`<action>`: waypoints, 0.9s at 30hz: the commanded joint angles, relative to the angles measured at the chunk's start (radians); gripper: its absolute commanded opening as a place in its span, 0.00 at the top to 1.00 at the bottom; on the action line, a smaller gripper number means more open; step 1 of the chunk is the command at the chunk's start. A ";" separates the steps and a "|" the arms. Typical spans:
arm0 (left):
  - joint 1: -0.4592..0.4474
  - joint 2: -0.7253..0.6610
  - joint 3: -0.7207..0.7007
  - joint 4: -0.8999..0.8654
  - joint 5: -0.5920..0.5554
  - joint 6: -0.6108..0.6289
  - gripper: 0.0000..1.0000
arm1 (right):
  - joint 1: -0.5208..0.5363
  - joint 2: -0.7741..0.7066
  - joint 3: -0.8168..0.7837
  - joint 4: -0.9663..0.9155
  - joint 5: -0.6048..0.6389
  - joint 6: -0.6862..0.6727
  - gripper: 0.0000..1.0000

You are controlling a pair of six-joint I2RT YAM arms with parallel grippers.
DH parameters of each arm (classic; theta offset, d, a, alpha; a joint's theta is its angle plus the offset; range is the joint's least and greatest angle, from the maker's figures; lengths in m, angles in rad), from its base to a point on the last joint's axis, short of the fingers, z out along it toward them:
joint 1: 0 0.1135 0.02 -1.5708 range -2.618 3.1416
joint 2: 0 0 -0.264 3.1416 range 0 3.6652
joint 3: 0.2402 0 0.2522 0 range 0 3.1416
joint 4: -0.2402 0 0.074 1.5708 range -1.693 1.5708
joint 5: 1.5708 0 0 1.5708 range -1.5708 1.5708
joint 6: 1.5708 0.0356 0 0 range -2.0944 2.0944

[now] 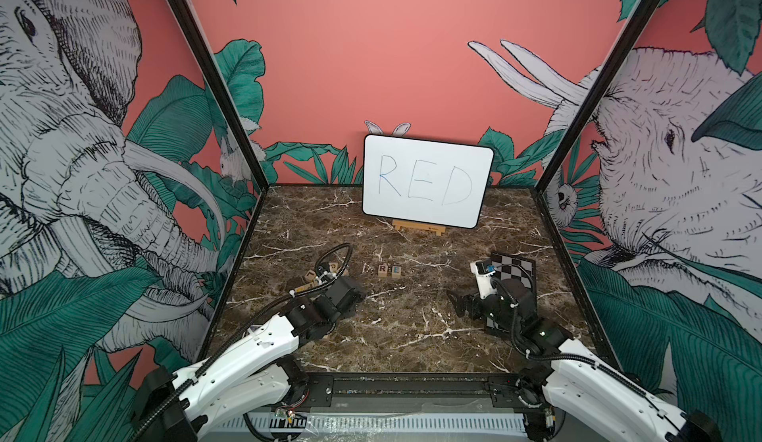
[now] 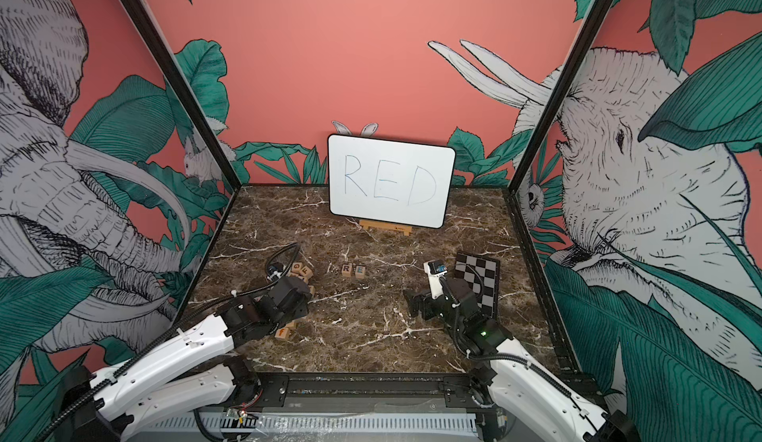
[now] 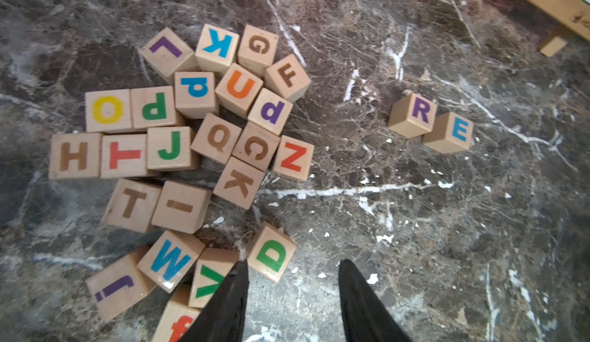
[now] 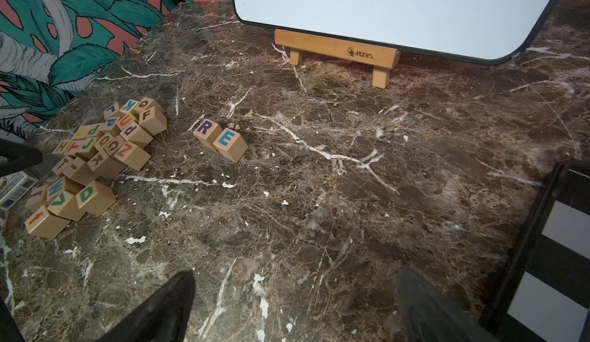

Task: Assemble the uppercase word "red" with letter blocks
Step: Pick up the letter block from the center of the board.

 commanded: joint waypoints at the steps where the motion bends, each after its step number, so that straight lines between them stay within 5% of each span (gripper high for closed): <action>1: 0.003 0.013 0.024 -0.091 -0.076 -0.118 0.52 | 0.006 -0.008 0.008 0.029 0.008 -0.005 0.02; 14: 0.004 0.081 0.046 -0.127 -0.047 -0.260 0.53 | 0.006 -0.012 0.008 0.026 0.005 -0.002 0.02; 27: 0.003 0.189 0.018 -0.004 0.121 -0.450 0.51 | 0.006 -0.017 0.007 0.024 0.003 -0.001 0.02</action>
